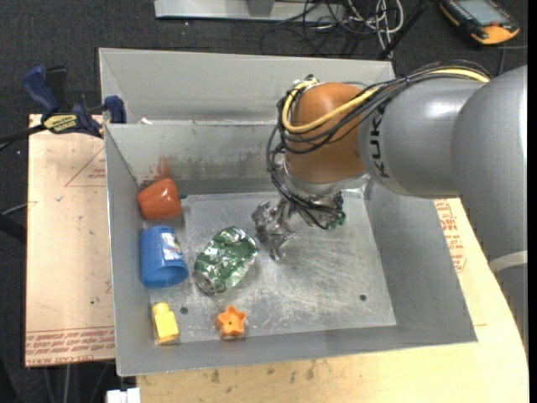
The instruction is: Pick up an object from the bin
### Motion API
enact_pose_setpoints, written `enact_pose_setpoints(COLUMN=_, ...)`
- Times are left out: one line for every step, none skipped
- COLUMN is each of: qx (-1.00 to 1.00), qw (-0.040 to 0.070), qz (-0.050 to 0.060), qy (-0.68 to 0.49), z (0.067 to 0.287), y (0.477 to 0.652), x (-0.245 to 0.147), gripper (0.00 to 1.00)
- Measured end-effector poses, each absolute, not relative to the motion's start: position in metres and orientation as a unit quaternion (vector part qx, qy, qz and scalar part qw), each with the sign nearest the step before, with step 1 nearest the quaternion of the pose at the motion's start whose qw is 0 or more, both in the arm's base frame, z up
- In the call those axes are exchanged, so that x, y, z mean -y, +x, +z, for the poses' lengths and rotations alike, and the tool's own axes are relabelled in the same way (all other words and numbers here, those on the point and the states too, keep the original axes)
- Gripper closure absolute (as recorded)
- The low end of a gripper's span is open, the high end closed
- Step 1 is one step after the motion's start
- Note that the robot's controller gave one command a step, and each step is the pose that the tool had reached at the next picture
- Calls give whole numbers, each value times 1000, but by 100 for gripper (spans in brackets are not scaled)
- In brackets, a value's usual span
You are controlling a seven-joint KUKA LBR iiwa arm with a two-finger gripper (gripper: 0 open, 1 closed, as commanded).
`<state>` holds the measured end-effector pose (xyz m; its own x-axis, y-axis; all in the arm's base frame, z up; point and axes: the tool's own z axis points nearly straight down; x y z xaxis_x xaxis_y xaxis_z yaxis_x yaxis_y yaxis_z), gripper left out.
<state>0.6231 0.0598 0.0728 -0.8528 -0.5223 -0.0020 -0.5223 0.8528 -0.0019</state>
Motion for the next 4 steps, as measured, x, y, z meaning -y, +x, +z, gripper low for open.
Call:
enact_pose_setpoints(qx=-962, qw=3, qz=1, qy=-271, z=71, y=623, x=-62, gripper=0)
enact_pose_setpoints(qx=-962, qw=3, qz=1, qy=-271, z=71, y=623, x=-62, gripper=0)
enact_pose_setpoints(qx=-942, qw=1, qz=-1, qy=-335, z=80, y=583, x=-92, gripper=0)
enact_pose_setpoints(qx=-933, qw=1, qz=2, qy=-359, z=78, y=563, x=-128, gripper=0)
